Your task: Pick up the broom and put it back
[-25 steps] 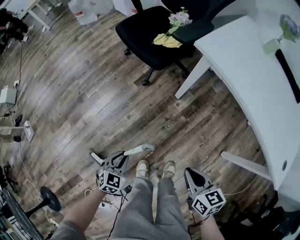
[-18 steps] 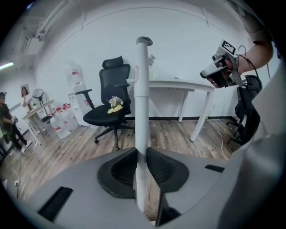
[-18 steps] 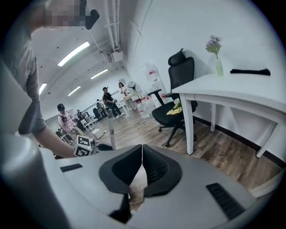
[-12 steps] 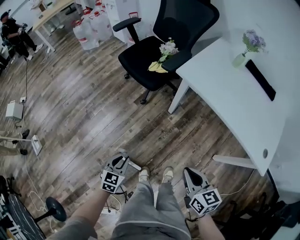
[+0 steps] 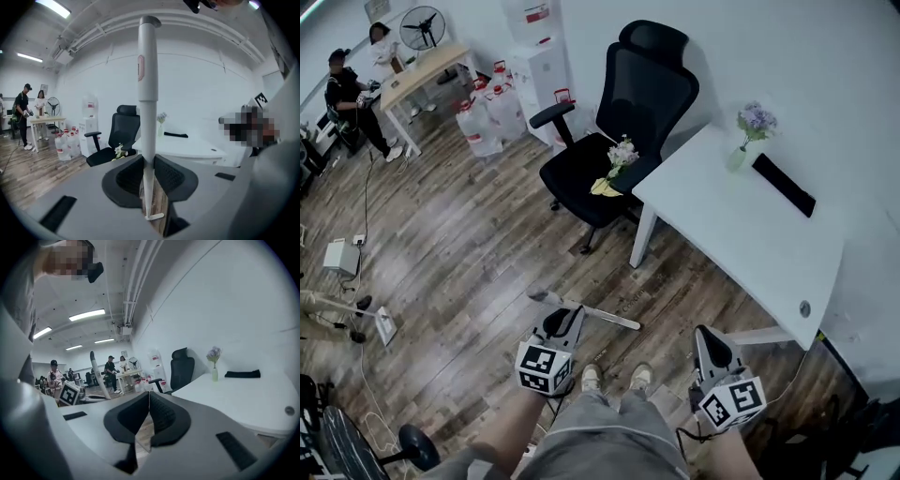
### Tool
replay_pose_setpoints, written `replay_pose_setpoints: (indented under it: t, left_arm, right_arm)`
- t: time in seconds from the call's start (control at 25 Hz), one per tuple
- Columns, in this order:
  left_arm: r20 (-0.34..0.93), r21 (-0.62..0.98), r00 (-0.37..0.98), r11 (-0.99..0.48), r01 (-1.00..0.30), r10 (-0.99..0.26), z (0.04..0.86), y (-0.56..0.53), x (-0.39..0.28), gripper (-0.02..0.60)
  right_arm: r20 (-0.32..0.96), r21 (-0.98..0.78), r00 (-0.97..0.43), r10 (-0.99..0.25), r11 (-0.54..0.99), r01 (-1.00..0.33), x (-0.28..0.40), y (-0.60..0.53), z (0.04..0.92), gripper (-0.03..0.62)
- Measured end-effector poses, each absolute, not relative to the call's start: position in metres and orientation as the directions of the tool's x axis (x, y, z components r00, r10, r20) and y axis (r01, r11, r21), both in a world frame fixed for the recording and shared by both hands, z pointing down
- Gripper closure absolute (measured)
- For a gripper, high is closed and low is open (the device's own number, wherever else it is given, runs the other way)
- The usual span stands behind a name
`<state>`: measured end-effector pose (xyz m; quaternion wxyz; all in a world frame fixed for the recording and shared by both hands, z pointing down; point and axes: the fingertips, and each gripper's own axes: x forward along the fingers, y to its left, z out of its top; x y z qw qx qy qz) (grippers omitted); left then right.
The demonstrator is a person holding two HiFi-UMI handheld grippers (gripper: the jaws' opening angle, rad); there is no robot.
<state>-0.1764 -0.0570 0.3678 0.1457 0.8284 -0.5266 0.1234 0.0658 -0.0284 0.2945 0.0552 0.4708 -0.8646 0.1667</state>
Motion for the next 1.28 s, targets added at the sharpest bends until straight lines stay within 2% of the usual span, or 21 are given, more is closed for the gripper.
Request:
replay_pose_setpoints:
  t: [0.24, 0.36, 0.48, 0.84, 1.28]
  left_arm:
    - [0.282, 0.095, 0.413, -0.403, -0.91, -0.866, 0.27, -0.083, -0.158, 0.497]
    - [0.283, 0.048, 0.409, -0.413, -0.909, -0.868, 0.233, -0.077, -0.153, 0.497]
    - [0.275, -0.006, 0.416, -0.434, -0.901, -0.867, 0.208, -0.066, -0.148, 0.497]
    - [0.323, -0.09, 0.412, -0.461, -0.883, -0.852, 0.203, -0.02, -0.155, 0.497]
    - [0.37, -0.014, 0.409, -0.445, -0.895, -0.834, 0.225, -0.008, -0.157, 0.497]
  right_arm:
    - [0.12, -0.094, -0.476, -0.871, 0.468, -0.879, 0.097, -0.033, 0.214, 0.562]
    - [0.025, -0.039, -0.505, -0.862, 0.504, -0.863, 0.096, -0.022, 0.162, 0.562]
    - [0.002, 0.015, -0.532, -0.847, 0.532, -0.847, 0.095, -0.015, 0.132, 0.563]
    - [0.018, -0.029, -0.572, -0.82, 0.571, -0.82, 0.098, 0.002, 0.133, 0.562]
    - [0.075, -0.115, -0.546, -0.834, 0.537, -0.836, 0.111, 0.002, 0.162, 0.562]
